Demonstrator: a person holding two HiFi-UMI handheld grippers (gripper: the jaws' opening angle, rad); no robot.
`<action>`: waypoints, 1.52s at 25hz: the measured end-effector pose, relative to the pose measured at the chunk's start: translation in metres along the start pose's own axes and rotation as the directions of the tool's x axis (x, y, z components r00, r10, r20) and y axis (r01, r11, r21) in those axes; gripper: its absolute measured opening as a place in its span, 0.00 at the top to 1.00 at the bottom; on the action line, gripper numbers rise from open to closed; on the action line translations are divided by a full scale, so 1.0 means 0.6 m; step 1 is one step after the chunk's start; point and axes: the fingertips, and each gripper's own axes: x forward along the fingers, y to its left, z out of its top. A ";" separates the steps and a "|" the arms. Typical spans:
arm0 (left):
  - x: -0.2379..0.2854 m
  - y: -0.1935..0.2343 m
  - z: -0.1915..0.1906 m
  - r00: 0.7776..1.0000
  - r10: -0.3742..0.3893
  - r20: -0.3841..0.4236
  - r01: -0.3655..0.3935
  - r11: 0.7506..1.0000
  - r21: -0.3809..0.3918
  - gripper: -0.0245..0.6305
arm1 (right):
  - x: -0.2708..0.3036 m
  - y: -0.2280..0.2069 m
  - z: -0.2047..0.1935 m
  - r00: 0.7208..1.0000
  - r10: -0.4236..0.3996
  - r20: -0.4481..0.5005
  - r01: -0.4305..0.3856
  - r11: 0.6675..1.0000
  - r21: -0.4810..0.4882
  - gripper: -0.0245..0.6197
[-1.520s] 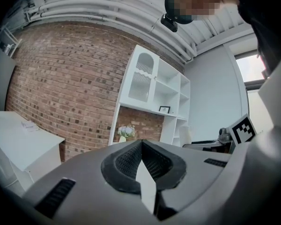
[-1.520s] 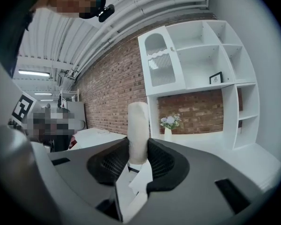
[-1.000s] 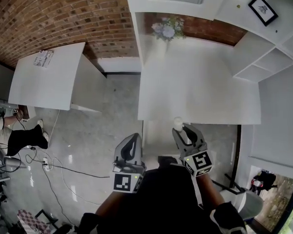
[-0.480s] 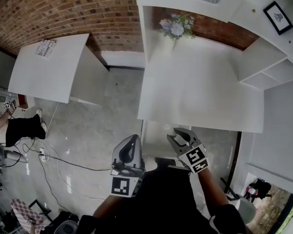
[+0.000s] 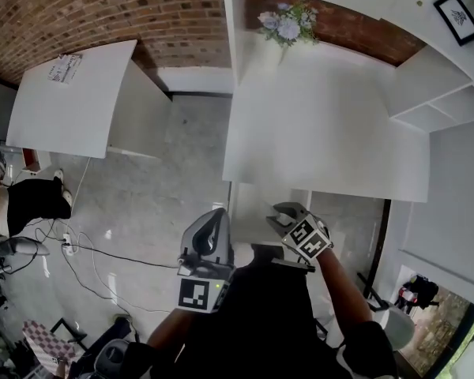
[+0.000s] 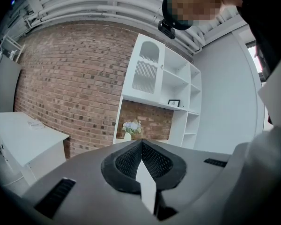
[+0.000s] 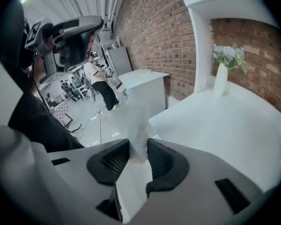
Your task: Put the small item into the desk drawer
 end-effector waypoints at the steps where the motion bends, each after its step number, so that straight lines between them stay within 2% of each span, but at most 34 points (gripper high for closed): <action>1: 0.002 0.000 -0.003 1.000 -0.001 -0.007 0.001 1.000 -0.010 0.93 | 0.010 0.001 -0.012 1.000 0.012 -0.023 -0.012 1.000 -0.002 0.75; 9: 0.002 0.011 -0.023 0.999 -0.004 -0.036 0.003 0.999 -0.035 0.93 | 0.084 0.003 -0.095 0.981 0.082 -0.174 -0.088 0.996 -0.025 0.75; 18: 0.015 0.012 -0.051 0.998 -0.005 -0.070 0.001 0.999 -0.044 0.93 | 0.157 -0.002 -0.216 0.926 0.133 -0.354 -0.170 0.983 -0.075 0.75; 38: 0.043 0.012 -0.115 0.990 -0.008 -0.143 -0.002 0.997 -0.072 0.93 | 0.295 -0.029 -0.364 0.848 0.161 -0.506 -0.241 0.966 -0.098 0.75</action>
